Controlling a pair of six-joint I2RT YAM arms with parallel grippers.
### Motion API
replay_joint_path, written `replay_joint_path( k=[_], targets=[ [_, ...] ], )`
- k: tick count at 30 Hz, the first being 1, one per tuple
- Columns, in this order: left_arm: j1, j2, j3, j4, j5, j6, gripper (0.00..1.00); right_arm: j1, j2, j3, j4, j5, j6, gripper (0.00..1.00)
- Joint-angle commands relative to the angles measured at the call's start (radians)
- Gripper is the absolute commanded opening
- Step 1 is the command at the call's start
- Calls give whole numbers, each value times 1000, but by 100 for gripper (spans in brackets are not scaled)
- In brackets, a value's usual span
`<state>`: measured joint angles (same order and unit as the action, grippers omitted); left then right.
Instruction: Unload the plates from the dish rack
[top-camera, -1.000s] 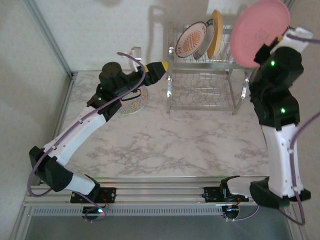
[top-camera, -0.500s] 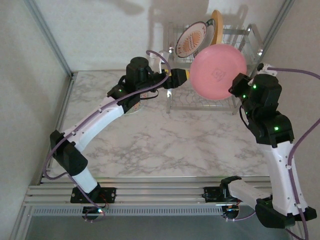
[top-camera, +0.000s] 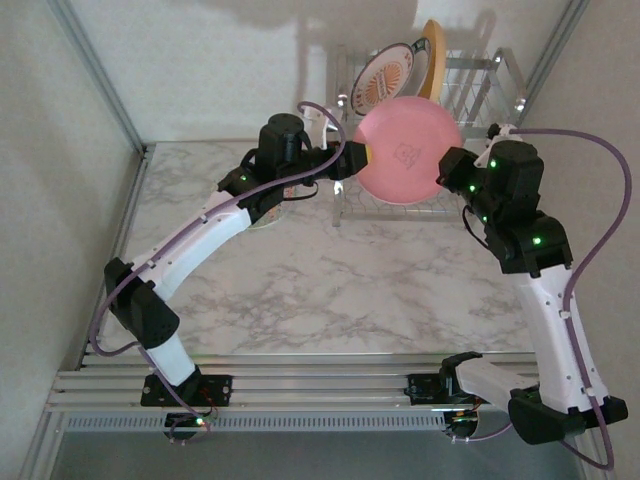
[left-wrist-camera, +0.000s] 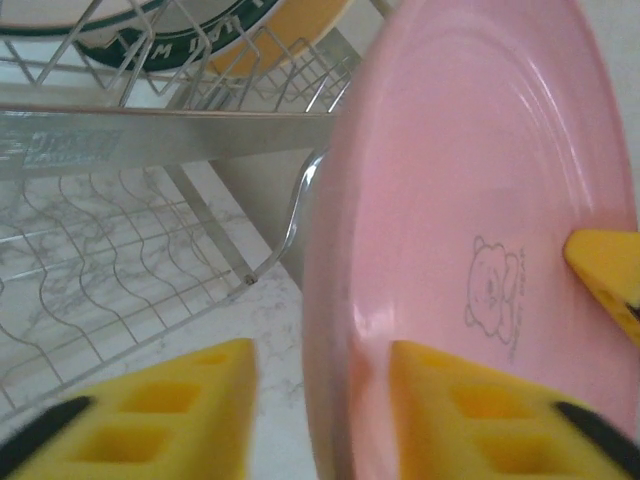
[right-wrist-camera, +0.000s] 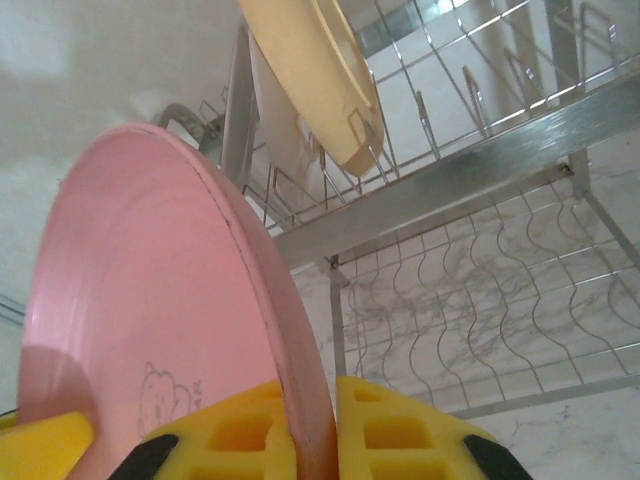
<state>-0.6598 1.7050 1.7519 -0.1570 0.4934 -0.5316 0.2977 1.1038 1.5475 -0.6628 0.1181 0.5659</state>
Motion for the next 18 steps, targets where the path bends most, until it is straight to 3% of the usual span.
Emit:
replay_joint_path(
  k=[1,4,6,8,11,12,15,18],
  targets=[
    [-3,12,35,-35,-20,12,19,-2,1,-3,76,-48,22,0],
    [0,12,35,-44,-11,2,0,-1,4,-15,93,-67,15,0],
    [4,5,33,-54,-14,-6,0,-2,7,-18,98,-78,2,0],
    [16,-10,17,-59,-6,-21,0,-2,8,-17,99,-87,-17,16],
    [40,-53,-28,-63,11,-35,0,-2,8,-13,79,-75,-59,54],
    [50,-72,-46,-72,17,-33,0,-2,9,-7,67,-67,-77,61],
    [77,-135,-121,-105,36,-21,0,-2,10,5,39,-54,-134,74],
    [112,-207,-242,-124,55,-23,0,0,12,7,26,-91,-201,80]
  ],
)
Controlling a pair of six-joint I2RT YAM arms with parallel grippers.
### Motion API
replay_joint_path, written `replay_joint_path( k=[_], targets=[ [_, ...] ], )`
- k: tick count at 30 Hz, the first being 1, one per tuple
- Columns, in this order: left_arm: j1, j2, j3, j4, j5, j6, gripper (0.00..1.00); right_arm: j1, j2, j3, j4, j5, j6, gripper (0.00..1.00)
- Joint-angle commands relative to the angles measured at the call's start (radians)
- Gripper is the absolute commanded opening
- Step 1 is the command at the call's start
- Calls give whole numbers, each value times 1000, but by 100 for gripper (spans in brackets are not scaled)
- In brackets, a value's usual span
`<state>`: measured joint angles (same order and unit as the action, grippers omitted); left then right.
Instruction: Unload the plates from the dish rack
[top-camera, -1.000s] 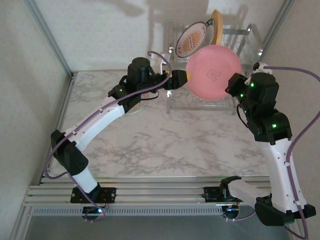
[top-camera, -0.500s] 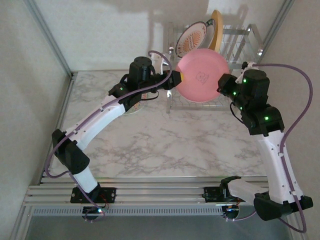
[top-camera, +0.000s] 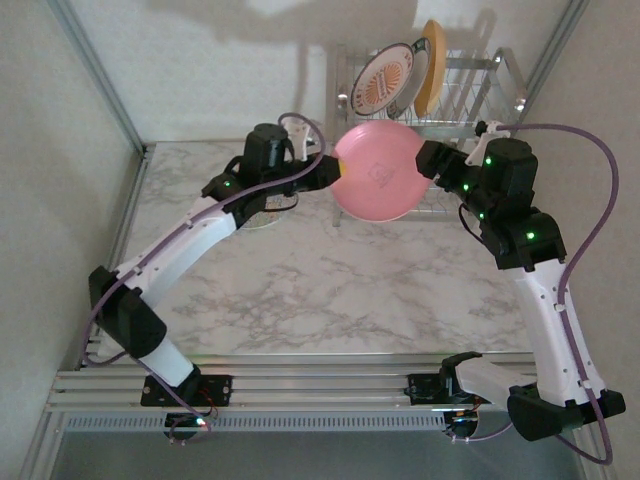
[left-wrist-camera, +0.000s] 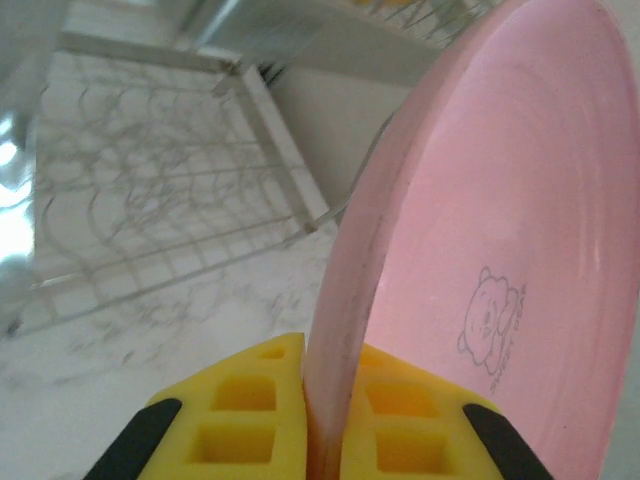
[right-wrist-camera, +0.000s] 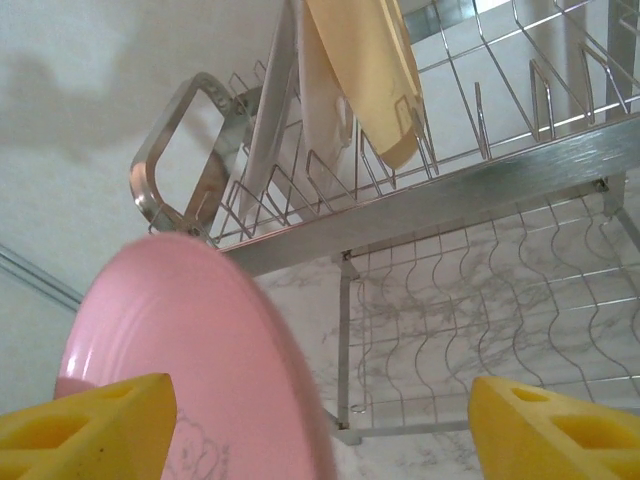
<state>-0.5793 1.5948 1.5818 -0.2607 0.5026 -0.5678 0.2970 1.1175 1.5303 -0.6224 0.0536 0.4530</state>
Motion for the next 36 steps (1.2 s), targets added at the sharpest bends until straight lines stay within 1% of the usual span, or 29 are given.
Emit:
replay_joint_path(
  k=[1,4,7,11,14,18,21,26,29,36],
  targets=[
    [43,-127,-117,-16,50,7,0,0,2,27,-23,-41,-106,80],
    [83,-218,-282,0,47,-13,0,3,11,29,-49,-101,-148,81],
    [119,-265,-427,-20,40,-23,0,19,29,37,-94,-168,-185,82],
    [142,-293,-605,-7,20,-26,0,82,55,26,-161,-206,-229,82],
    [157,-274,-700,6,2,-30,0,154,58,-19,-170,-202,-247,82],
    [190,-237,-804,84,-23,-50,0,272,35,-107,-128,-148,-300,83],
    [213,-208,-851,143,-43,-58,0,341,31,-150,-110,-123,-333,83],
    [240,-151,-880,178,-73,-41,0,416,59,-150,-142,-100,-380,83],
    [252,-134,-890,183,-92,-28,0,436,71,-144,-149,-89,-391,83],
    [280,-100,-910,199,-107,-3,0,439,88,-139,-124,-89,-386,83]
  ],
)
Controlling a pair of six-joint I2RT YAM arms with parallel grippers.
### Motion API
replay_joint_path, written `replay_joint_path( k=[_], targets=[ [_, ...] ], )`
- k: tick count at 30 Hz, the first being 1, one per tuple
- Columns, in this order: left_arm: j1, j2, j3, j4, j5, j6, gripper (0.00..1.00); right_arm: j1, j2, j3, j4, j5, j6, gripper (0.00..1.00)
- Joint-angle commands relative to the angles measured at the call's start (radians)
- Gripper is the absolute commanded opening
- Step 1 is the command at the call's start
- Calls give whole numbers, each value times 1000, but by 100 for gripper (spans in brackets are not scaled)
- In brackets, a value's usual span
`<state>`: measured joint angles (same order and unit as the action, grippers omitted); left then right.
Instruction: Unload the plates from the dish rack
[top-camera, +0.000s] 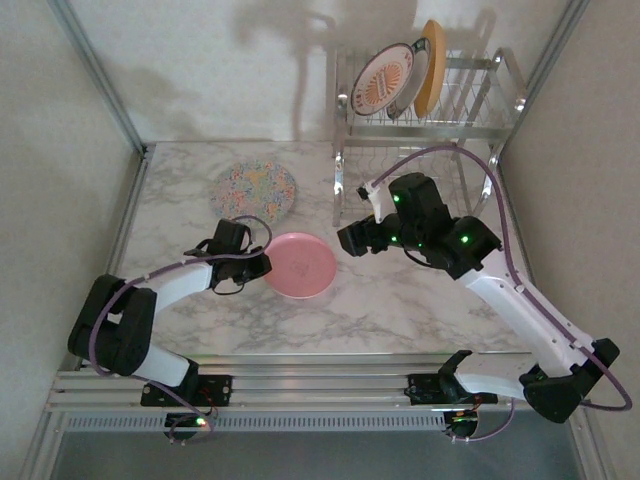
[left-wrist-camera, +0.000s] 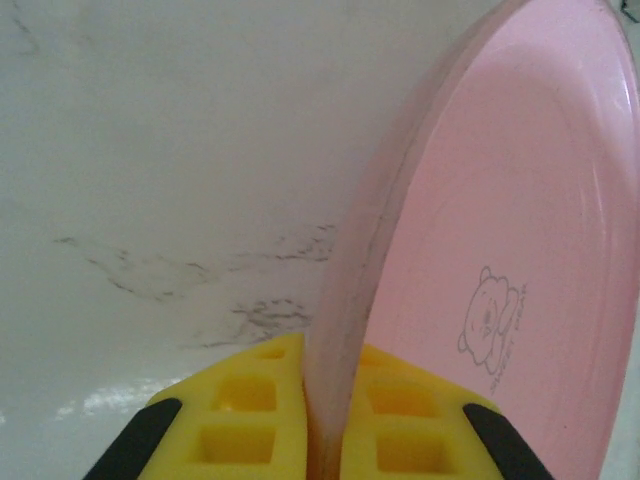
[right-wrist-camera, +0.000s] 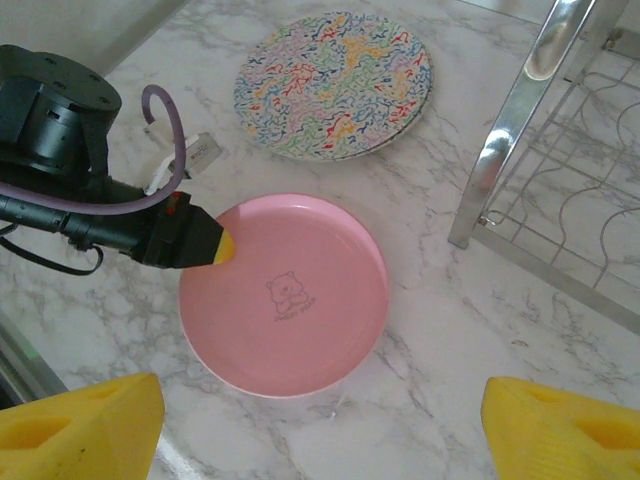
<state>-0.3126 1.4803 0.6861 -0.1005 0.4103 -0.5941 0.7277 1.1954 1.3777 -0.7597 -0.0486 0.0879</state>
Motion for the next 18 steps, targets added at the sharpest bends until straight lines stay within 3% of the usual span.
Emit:
replay_joint_path(
  k=[1,3,7,18],
  targets=[
    [15,19,-14,39,-12,25,0,9,13,16,16,13,-18,83],
    [15,26,-13,35,-17,33,1,9,23,23,23,23,-9,84],
    [14,34,-14,23,-21,45,11,9,34,41,50,107,16,84],
    [14,26,20,-57,-50,66,40,9,81,172,140,499,-47,86]
  ],
)
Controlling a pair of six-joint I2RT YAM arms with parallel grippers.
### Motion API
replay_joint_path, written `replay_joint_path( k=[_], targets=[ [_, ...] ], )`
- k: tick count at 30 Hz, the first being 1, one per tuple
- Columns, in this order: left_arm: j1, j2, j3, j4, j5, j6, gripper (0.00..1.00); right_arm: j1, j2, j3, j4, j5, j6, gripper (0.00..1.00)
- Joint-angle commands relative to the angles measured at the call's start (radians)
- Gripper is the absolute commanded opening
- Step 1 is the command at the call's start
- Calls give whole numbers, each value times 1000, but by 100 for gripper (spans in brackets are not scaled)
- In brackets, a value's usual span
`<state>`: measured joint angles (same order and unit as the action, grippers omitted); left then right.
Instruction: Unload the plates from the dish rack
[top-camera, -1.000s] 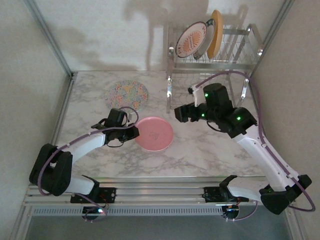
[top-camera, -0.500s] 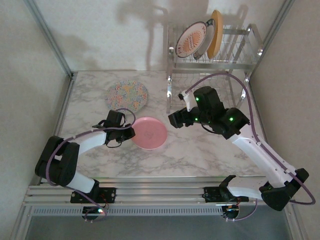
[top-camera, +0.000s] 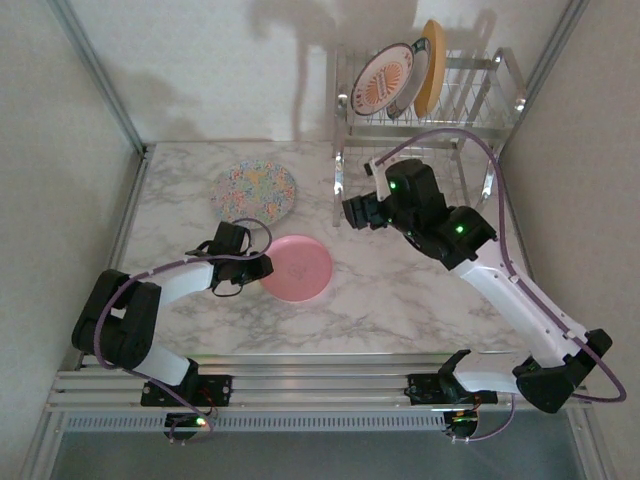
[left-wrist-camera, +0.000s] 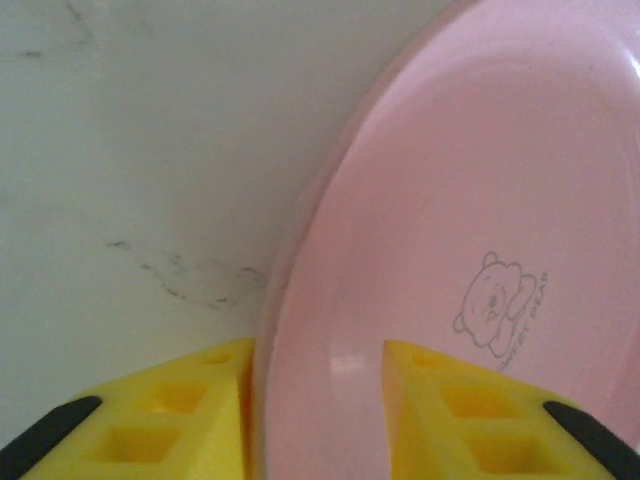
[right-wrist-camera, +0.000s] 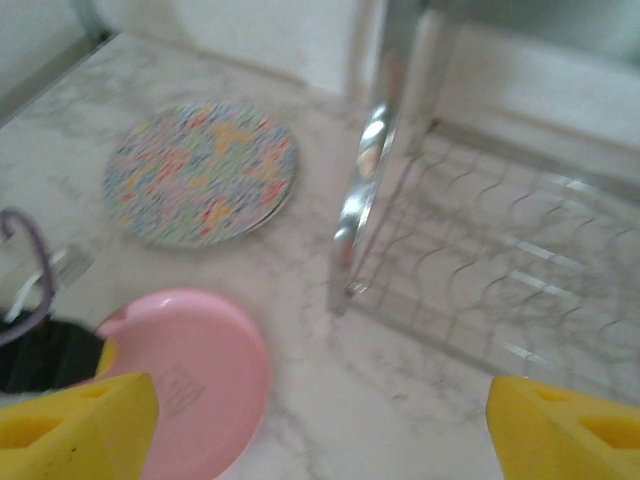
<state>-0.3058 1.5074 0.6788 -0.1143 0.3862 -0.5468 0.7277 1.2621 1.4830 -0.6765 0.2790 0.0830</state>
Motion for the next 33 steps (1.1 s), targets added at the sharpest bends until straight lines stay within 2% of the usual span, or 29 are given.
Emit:
replay_joint_path(
  k=[1,8,12,18,23,28,33],
  targets=[
    [8,-5,28,-47,-26,19,42,9,26,87,63,200,-58,87],
    [6,-41,61,-107,-44,12,59,-1,144,280,44,379,-154,90],
    [7,-76,112,-160,-55,-2,70,-35,241,408,96,502,-252,92],
    [7,-166,188,-170,-63,-86,75,-144,416,570,314,565,-451,92],
    [6,-246,273,-148,-91,-166,77,-214,602,723,577,613,-707,93],
    [2,-278,373,-153,-92,-186,78,-266,755,918,672,638,-766,91],
    [-3,-291,441,-163,-84,-195,79,-284,852,1030,737,635,-802,90]
  ],
)
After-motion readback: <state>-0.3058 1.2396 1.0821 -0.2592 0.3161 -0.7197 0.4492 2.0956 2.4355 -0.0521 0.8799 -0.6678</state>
